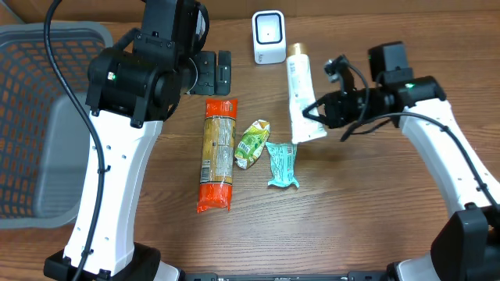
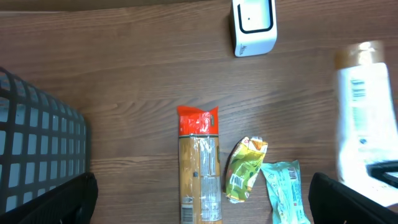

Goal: Scan the item barcode
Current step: 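Lift the white tube with the right gripper to the scanner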

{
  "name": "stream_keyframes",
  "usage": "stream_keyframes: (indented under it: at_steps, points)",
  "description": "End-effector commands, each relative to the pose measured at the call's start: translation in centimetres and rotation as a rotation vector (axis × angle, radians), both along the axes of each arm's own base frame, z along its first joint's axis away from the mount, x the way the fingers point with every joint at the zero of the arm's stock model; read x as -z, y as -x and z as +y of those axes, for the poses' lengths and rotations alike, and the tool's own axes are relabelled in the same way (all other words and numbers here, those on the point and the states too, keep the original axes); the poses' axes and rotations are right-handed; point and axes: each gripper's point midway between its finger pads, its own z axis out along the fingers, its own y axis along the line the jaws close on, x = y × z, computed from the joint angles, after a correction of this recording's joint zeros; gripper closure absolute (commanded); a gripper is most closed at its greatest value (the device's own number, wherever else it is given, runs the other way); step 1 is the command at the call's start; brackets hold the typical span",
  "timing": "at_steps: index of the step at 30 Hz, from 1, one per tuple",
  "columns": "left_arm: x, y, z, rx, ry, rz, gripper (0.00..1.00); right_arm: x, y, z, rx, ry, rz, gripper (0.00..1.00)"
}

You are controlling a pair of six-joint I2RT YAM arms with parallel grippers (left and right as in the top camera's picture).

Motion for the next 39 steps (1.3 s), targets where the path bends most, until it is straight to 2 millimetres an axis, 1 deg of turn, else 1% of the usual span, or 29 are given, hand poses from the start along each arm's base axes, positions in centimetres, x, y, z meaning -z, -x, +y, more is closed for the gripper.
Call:
stream_keyframes:
  at_steps: [1, 2, 3, 5, 7, 9, 10, 12, 15, 16, 19, 22, 26, 28, 33, 39]
  points:
    - [0.0, -0.2, 0.3, 0.004, -0.019, -0.003, 0.00, 0.1, -3.5, -2.5, 0.273, 0.258, -0.054, 0.97]
    - [0.0, -0.2, 0.3, 0.004, -0.019, -0.003, 0.00, -0.3, -4.1, -2.8, 0.307, 0.305, -0.082, 0.97]
    - [0.0, -0.2, 0.3, 0.004, -0.019, -0.003, 0.01, -1.2, -4.7, -3.1, 0.337, 0.357, -0.127, 0.97]
    - [0.0, -0.2, 0.3, 0.004, -0.019, -0.003, 0.00, -4.0, -6.2, -3.8, 0.405, 0.431, -0.227, 0.97]
    - [0.0, -0.2, 0.3, 0.004, -0.019, -0.003, 0.00, -7.4, -7.7, -4.6, 0.484, 0.491, -0.343, 0.97]
    - [0.0, -0.2, 0.3, 0.004, -0.019, -0.003, 0.00, -10.3, -8.9, -5.0, 0.520, 0.539, -0.463, 0.97]
    - [0.0, -0.2, 0.3, 0.004, -0.019, -0.003, 0.00, -11.3, -9.3, -5.0, 0.527, 0.562, -0.514, 0.97]
    - [0.0, -0.2, 0.3, 0.004, -0.019, -0.003, 0.01, -12.8, -10.2, -5.2, 0.553, 0.631, -0.617, 0.97]
    - [0.0, -0.2, 0.3, 0.004, -0.019, -0.003, 0.01, -13.3, -12.2, -5.6, 0.605, 0.745, -0.719, 0.97]
    - [0.0, -0.2, 0.3, 0.004, -0.019, -0.003, 0.00, -13.2, -13.0, -5.7, 0.609, 0.785, -0.751, 0.97]
    - [0.0, -0.2, 0.3, 0.004, -0.019, -0.003, 0.01, -12.1, -15.6, -5.0, 0.568, 0.861, -0.831, 0.97]
    - [0.0, -0.2, 0.3, 0.004, -0.019, -0.003, 0.00, -10.5, -18.1, -4.1, 0.533, 0.913, -0.893, 0.97]
    - [0.0, -0.2, 0.3, 0.004, -0.019, -0.003, 0.00, -7.9, -20.7, -3.0, 0.473, 0.976, -0.952, 0.96]
    - [0.0, -0.2, 0.3, 0.004, -0.019, -0.003, 0.01, -6.8, -21.7, -2.8, 0.485, 0.987, -0.967, 0.96]
    - [0.0, -0.2, 0.3, 0.004, -0.019, -0.003, 0.00, -3.2, -23.7, -1.8, 0.313, 1.125, -1.039, 0.96]
    - [0.0, -0.2, 0.3, 0.004, -0.019, -0.003, 0.01, 0.8, -25.9, -0.9, 0.192, 1.242, -1.118, 0.96]
